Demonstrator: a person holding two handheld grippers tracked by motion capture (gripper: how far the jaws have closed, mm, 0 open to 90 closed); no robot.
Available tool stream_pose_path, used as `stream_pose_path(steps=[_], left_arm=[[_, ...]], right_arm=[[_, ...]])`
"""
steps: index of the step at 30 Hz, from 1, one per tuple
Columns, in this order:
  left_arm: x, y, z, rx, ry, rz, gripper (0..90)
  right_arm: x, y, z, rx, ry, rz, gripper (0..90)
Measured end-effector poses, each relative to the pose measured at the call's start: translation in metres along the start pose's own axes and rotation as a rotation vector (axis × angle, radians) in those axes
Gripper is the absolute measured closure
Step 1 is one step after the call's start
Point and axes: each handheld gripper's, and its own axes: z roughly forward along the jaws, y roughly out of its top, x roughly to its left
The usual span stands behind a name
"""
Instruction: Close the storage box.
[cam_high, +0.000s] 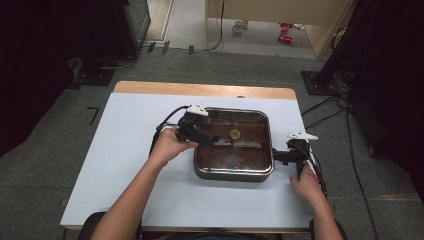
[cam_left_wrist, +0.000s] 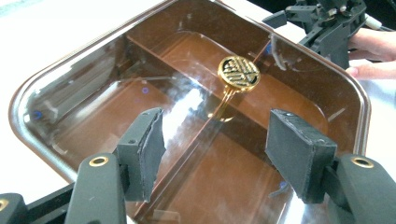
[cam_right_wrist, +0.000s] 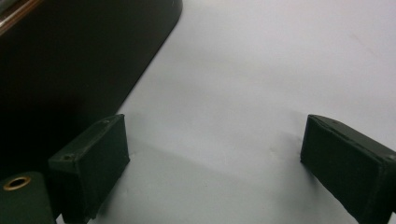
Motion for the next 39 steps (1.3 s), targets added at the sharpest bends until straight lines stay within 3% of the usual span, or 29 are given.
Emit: stream_pose_path(steps=[21, 39], left_arm=[[0.019, -0.039, -0.036, -0.046, 0.135, -0.025, 34.3], [0.031, -0.079, -0.059, -0.075, 0.199, -0.057, 28.0]], right_arm=[[0.000, 0.000, 0.000, 0.000, 0.000, 0.002, 7.1], [0.000, 0.000, 0.000, 0.000, 0.000, 0.001, 7.1]])
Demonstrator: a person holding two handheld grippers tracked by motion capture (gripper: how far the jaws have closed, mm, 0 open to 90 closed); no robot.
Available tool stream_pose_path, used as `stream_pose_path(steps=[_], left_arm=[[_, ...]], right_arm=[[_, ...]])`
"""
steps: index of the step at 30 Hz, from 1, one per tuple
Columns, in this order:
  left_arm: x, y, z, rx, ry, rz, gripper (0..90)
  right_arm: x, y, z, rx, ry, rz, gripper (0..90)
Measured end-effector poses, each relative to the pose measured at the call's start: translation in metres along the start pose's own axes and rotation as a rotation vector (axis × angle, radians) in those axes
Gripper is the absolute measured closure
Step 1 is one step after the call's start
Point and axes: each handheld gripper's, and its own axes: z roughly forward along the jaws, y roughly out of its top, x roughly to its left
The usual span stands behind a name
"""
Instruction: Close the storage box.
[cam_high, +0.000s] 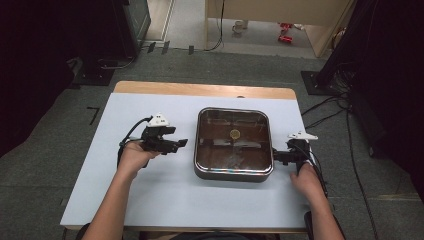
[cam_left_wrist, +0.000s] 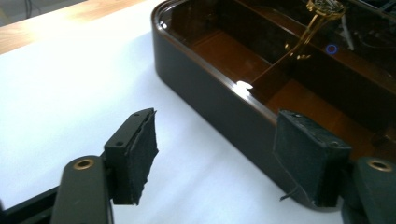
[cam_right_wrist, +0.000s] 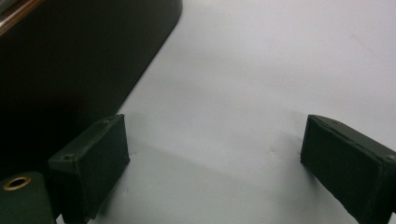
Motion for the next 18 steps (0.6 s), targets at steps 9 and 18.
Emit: stream_pose_path(steps=[9, 18], left_arm=[[0.002, -0.027, -0.002, 0.034, 0.046, 0.010, 26.5], [-0.009, -0.054, -0.001, 0.060, 0.058, -0.011, 24.7]], right_arm=[[0.000, 0.000, 0.000, 0.000, 0.000, 0.000, 7.1], [0.000, 0.000, 0.000, 0.001, -0.001, 0.001, 7.1]])
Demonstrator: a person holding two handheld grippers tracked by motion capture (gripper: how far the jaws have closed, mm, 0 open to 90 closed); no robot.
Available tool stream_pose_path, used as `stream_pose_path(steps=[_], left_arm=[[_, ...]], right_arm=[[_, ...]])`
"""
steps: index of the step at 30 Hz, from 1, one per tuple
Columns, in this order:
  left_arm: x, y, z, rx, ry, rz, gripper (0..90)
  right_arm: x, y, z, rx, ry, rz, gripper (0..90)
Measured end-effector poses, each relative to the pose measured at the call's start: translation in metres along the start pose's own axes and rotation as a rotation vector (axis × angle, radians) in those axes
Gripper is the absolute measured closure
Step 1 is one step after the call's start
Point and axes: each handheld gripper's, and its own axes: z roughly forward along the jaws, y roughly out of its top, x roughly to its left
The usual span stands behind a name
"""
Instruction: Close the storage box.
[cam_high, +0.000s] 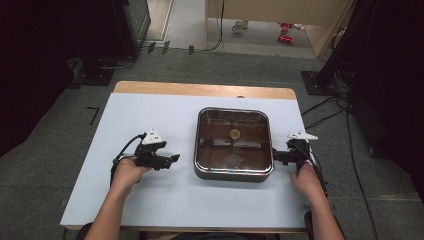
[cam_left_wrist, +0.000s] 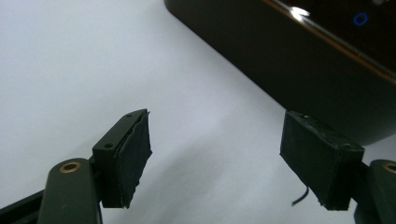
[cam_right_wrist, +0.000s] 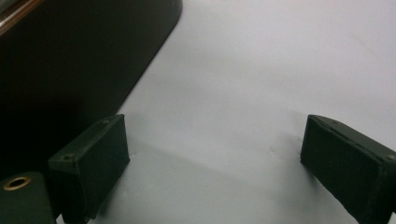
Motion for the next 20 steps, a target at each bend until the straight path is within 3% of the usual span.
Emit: stream_pose_path(steps=[4, 13, 15, 20], left_arm=[[-0.006, -0.009, 0.000, 0.017, 0.000, 0.034, 24.7], [-0.024, -0.028, 0.003, 0.083, -0.020, 0.058, 24.7], [-0.028, -0.030, 0.004, 0.081, -0.002, 0.095, 22.0], [-0.028, -0.032, 0.005, 0.065, -0.016, 0.082, 16.6]], right_arm=[[0.000, 0.000, 0.000, -0.001, 0.000, 0.002, 7.1], [0.000, 0.000, 0.000, 0.000, 0.000, 0.001, 7.1], [0.000, 0.000, 0.000, 0.000, 0.000, 0.001, 7.1], [0.000, 0.000, 0.000, 0.000, 0.000, 0.000, 7.1]])
